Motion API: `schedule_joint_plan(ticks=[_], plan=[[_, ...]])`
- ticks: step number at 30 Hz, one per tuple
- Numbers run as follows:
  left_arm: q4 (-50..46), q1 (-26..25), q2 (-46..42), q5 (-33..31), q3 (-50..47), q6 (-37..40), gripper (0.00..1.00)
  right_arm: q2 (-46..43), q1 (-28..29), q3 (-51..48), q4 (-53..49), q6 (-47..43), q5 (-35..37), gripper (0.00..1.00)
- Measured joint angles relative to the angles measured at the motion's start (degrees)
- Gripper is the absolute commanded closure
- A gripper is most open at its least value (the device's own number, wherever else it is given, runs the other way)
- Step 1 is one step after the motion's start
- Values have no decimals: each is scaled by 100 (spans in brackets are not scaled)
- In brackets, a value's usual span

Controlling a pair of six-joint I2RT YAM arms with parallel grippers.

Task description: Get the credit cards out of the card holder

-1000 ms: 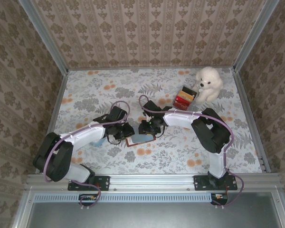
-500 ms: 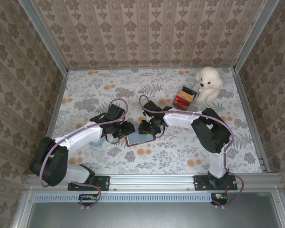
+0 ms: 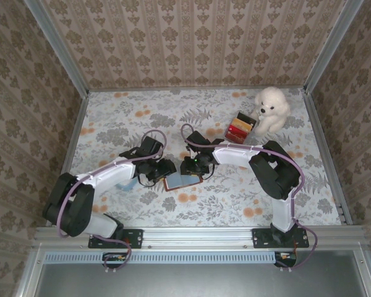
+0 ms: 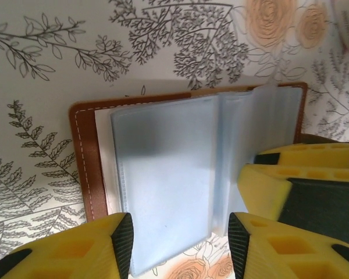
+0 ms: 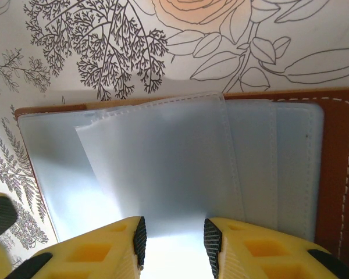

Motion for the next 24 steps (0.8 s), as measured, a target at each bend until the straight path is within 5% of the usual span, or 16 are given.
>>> schedule_joint_plan(ticks=[24], plan=[[96,0,398,26,0,-39,53,0,-11,-37,92,2,-68,62]])
